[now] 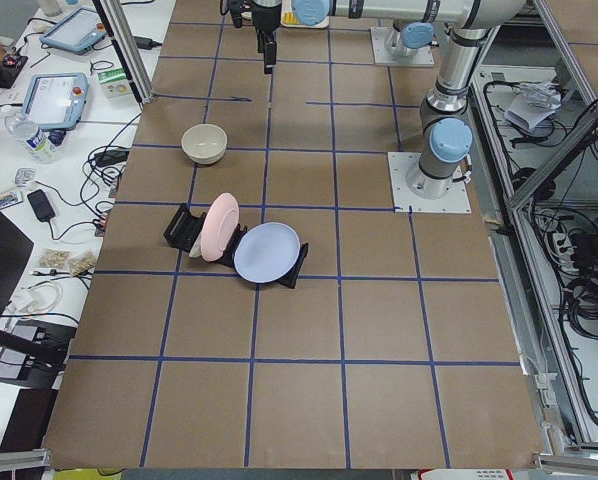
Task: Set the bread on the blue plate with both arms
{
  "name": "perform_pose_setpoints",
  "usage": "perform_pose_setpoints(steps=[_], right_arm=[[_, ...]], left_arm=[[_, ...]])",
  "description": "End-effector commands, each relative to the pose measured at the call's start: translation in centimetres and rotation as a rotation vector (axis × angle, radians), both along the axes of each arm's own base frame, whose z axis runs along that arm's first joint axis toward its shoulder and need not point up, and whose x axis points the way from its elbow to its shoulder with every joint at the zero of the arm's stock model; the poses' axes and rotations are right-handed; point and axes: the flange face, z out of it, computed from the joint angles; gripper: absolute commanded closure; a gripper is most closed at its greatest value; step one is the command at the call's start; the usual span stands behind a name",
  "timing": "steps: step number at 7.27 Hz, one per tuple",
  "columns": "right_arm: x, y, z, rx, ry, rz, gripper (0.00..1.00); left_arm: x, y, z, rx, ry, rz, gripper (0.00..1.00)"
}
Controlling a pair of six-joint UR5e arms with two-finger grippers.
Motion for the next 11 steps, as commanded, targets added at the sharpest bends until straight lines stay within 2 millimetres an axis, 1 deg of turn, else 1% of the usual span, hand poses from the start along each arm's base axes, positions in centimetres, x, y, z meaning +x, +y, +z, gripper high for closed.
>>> perform_pose_setpoints(steps=[1,2,3,4,5,7,8,9,10,11], right_arm=[[0.0,-0.1,-0.1,0.003,0.0,0.002,0.0],[0.0,0.0,0.0,0.0,0.0,0.0,0.0],[0.0,-0.1,-0.2,0.004,0.0,0.002,0.0],[0.0,-0.1,-0.1,0.003,0.0,0.002,0.0],[0.0,-0.1,-0.3,0.004,0.0,0.003,0.0],[-0.1,-0.2,-0.3,0.004,0.0,0.0,0.0],[0.0,-0.1,-0.3,0.004,0.0,0.002,0.0],[-0.1,-0.2,-0.3,0.004,0.0,0.002,0.0],[-0.1,-0.1,-0.4,0.006,0.003,0.005,0.0],[-0.1,-0.2,-0.3,0.004,0.005,0.009,0.0]], left_arm=[[0.3,0.0,0.0,0.001,0.0,0.004,0.0],[0.6,-0.1,0.0,0.002,0.003,0.013,0.0],[1.5,-0.2,0.2,0.001,0.0,0.028,0.0],[3.8,0.0,1.1,-0.007,0.008,0.079,0.0],[6.8,0.1,1.3,0.015,0.013,0.143,0.0],[11.3,0.4,2.1,0.018,0.005,0.233,0.0],[15.6,0.6,2.2,0.033,0.003,0.301,0.0],[19.4,1.1,2.4,0.045,0.006,0.374,0.0],[24.2,0.9,2.0,0.024,0.005,0.48,0.0],[30.4,1.7,1.2,0.037,0.008,0.577,0.0]])
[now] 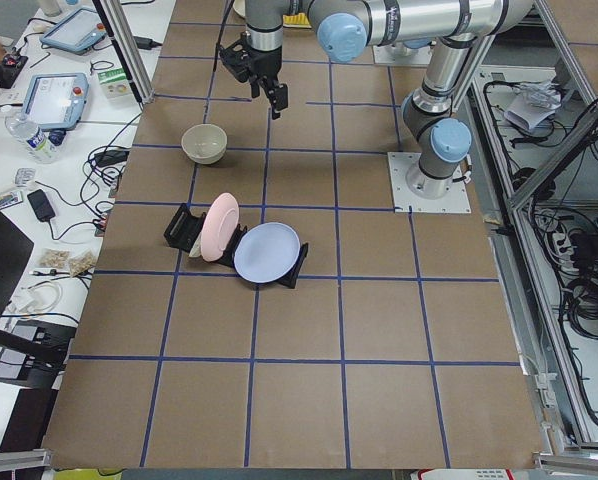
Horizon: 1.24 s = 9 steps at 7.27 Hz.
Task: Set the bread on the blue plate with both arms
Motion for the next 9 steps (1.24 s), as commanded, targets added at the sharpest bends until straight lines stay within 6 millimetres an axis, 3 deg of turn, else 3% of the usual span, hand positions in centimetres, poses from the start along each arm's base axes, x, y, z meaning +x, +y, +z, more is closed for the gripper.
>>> perform_pose_setpoints(steps=[1,2,3,4,5,7,8,9], right_arm=[[-0.1,0.0,-0.1,0.002,0.005,0.009,0.0],[-0.8,-0.1,-0.3,0.009,0.016,0.0,0.0],[-1.5,0.0,-0.7,0.02,0.022,0.005,0.0],[-2.5,0.1,-1.4,0.037,0.03,-0.002,0.0],[-5.3,0.0,-2.5,0.066,0.058,0.015,0.0],[-12.1,-1.2,-7.8,0.036,0.047,-0.034,0.0],[-14.9,-0.1,-11.9,0.052,0.047,-0.014,0.0],[-19.2,1.3,-15.3,0.047,0.034,-0.058,0.0]], left_arm=[[13.7,2.3,-3.0,0.042,0.032,0.242,0.0],[19.0,4.3,-7.6,0.105,0.08,0.353,0.0],[22.2,4.8,-10.7,0.059,0.053,0.399,0.0],[23.8,4.1,-13.6,-0.001,0.015,0.405,0.0],[24.0,4.0,-17.4,0.039,0.039,0.397,0.0],[25.2,3.4,-20.9,0.077,0.051,0.339,0.05],[25.7,3.1,-21.9,0.075,0.047,0.307,0.1],[27.2,3.5,-23.5,0.075,0.045,0.282,0.15]])
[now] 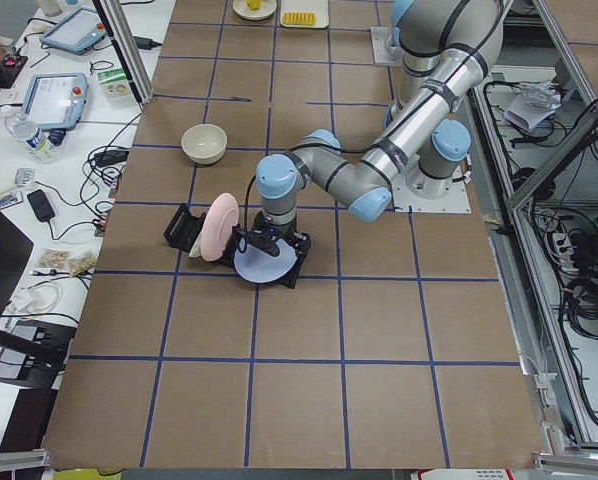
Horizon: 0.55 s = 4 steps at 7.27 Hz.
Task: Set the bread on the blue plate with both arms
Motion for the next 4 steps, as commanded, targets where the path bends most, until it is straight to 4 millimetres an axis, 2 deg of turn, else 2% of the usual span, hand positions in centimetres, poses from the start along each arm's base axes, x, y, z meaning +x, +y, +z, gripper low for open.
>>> perform_pose_setpoints(steps=[1,2,3,4], right_arm=[[-7.0,3.2,-7.2,0.012,-0.039,-0.029,0.0],[-8.3,4.2,-9.7,0.002,-0.054,-0.014,0.0],[-9.8,5.4,-12.5,-0.037,-0.036,0.01,0.0],[-10.3,6.9,-15.4,-0.054,-0.027,0.044,0.0]], left_arm=[[3.8,1.5,-2.9,0.008,0.012,0.003,0.15],[4.6,1.1,-3.3,-0.021,-0.015,-0.008,0.34],[4.5,1.0,-4.0,-0.025,-0.013,-0.009,0.34],[4.7,0.9,-4.5,-0.023,-0.01,-0.009,0.35]])
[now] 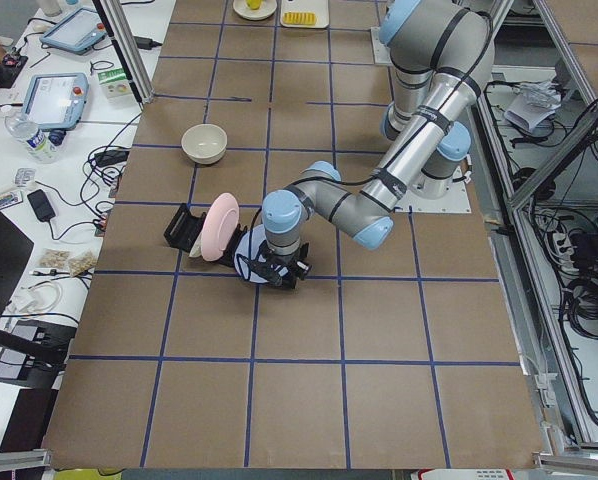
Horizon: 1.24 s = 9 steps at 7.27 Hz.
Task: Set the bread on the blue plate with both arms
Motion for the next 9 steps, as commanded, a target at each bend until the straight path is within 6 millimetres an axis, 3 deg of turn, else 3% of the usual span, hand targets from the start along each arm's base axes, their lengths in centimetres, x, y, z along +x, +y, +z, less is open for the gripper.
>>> perform_pose_setpoints(steps=[1,2,3,4,6,8,9], right_arm=[[-1.2,3.3,-5.4,-0.017,0.01,0.041,0.0],[-1.3,3.6,-6.7,-0.005,0.01,0.091,0.0],[-1.9,3.4,-7.5,-0.001,0.005,0.089,0.0],[-3.1,3.5,-8.3,-0.001,-0.01,0.059,0.0],[-3.9,3.0,-10.6,-0.001,-0.006,0.055,0.0],[-4.0,3.1,-11.0,0.011,-0.006,0.076,0.0],[-4.0,2.9,-10.7,0.0,-0.011,0.09,0.12]], left_arm=[[0.4,-0.1,-1.1,0.001,0.005,0.001,0.43],[0.3,-0.2,-1.3,0.002,0.008,0.002,0.56],[0.3,-0.1,-1.3,0.003,0.015,0.001,0.79],[0.2,0.0,-1.2,0.008,0.021,-0.007,0.94],[-0.3,0.0,0.1,-0.042,0.053,-0.015,1.0],[-0.5,0.1,0.9,-0.03,0.08,-0.039,1.0],[-1.2,0.5,2.5,-0.02,0.09,-0.043,1.0]])
